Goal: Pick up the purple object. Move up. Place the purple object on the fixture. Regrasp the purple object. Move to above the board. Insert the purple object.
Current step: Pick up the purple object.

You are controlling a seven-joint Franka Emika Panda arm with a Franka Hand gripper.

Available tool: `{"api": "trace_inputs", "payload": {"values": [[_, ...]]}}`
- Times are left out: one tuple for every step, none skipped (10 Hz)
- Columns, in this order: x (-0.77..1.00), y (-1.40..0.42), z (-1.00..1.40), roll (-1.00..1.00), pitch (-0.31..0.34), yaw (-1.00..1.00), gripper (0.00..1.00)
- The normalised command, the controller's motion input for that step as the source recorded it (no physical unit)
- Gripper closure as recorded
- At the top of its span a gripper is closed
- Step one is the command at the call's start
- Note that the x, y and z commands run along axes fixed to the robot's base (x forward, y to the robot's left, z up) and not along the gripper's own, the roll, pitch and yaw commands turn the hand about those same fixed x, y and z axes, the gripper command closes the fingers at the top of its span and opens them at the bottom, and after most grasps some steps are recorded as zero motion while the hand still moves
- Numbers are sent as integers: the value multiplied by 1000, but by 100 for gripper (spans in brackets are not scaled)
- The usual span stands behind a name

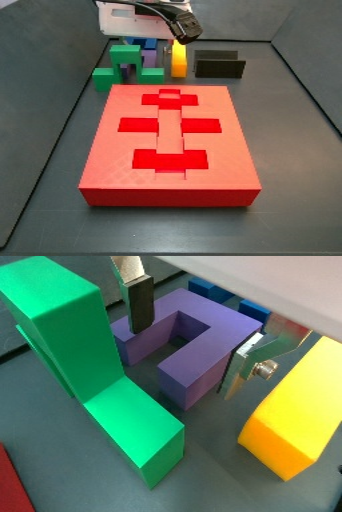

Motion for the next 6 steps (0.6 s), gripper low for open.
{"api": "trace_inputs", "payload": {"values": [[109, 0, -334, 36, 0, 74, 0], [166, 0, -260, 23, 0, 77, 0], [126, 0, -249, 44, 0, 77, 0], [69, 0, -217, 49, 0, 69, 0], [0, 0, 0, 0, 0, 40, 0], [0, -49, 0, 7, 0, 0, 0]]}}
